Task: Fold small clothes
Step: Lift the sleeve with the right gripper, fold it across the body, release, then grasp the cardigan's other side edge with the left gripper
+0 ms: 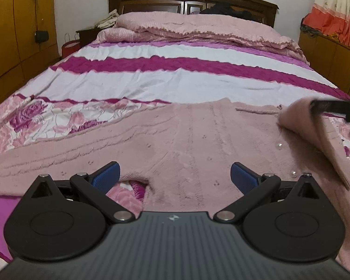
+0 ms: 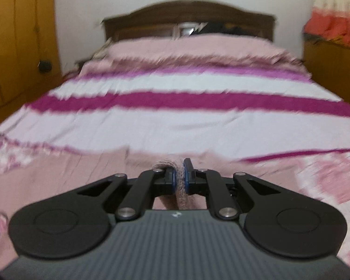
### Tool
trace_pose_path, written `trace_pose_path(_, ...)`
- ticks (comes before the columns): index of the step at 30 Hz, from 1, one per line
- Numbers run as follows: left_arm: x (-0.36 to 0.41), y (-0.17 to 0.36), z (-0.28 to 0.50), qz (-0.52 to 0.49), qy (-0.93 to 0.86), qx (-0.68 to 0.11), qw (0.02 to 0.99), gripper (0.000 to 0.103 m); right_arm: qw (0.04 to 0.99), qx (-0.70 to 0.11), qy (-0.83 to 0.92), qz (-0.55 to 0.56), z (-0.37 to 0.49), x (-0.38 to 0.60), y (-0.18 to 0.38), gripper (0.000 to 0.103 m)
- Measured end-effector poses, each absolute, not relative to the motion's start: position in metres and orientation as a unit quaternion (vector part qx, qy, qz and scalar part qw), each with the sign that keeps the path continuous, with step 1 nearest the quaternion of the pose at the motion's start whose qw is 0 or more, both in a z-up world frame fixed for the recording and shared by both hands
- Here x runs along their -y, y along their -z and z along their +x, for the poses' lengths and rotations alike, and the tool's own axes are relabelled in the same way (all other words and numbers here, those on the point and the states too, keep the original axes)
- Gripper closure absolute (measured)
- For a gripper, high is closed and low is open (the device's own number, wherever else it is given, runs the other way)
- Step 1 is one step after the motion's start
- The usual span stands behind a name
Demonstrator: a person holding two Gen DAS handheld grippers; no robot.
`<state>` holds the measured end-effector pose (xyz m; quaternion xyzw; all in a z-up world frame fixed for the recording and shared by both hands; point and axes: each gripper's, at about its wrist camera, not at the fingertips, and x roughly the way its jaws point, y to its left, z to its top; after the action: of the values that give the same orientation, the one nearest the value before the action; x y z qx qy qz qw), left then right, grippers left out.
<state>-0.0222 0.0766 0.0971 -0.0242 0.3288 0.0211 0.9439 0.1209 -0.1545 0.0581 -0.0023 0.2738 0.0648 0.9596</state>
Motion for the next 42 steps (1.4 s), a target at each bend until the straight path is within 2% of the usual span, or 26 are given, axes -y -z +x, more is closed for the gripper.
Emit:
trace_pose_path(5,-0.086,-0.079,-0.016,-0.027,-0.021,-0.344,0.938,0.000,0.939,-0.333,-0.081,-0.021,0.131,0.129,-0.021,0.091)
trace_pose_path(8,-0.090,-0.071,-0.013,-0.035,-0.022,-0.353,0.935,0.000,0.943,-0.323,-0.076,-0.036,0.125,0.124,-0.012,0.090)
trace_pose_path(9,-0.091,-0.069,-0.012,-0.039,-0.022,-0.356,0.934,0.000,0.943,-0.323,-0.074,-0.039,0.122,0.123,-0.012,0.087)
trace_pose_path(11,-0.091,-0.067,-0.010,-0.043,-0.022,-0.357,0.933,0.000,0.941,-0.329,-0.070,-0.037,0.117,0.124,-0.015,0.076)
trace_pose_path(13,-0.088,-0.067,-0.009,-0.043,-0.020,-0.357,0.933,0.000,0.939,-0.337,-0.059,-0.029,0.112,0.129,-0.017,0.050)
trace_pose_path(15,-0.084,-0.069,-0.009,-0.040,-0.015,-0.355,0.934,0.000,0.938,-0.343,-0.047,-0.016,0.102,0.137,-0.021,0.032)
trace_pose_path(16,-0.081,-0.070,-0.010,-0.037,-0.013,-0.353,0.935,0.000,0.936,-0.347,-0.057,-0.005,0.097,0.141,-0.022,0.029)
trace_pose_path(21,-0.065,-0.077,-0.013,-0.023,0.004,-0.347,0.938,0.000,0.931,-0.354,-0.092,0.019,0.066,0.153,-0.034,0.028)
trace_pose_path(26,-0.045,-0.087,-0.015,-0.012,0.022,-0.342,0.939,0.000,0.941,-0.322,-0.107,0.024,0.033,0.171,-0.057,0.028)
trace_pose_path(33,-0.001,-0.099,-0.017,0.008,0.077,-0.331,0.941,0.000,0.953,-0.292,-0.055,0.053,0.007,0.222,-0.080,0.028)
trace_pose_path(42,0.085,-0.097,-0.008,0.038,0.161,-0.330,0.929,0.002,0.956,-0.279,0.012,0.092,-0.011,0.292,-0.078,0.028)
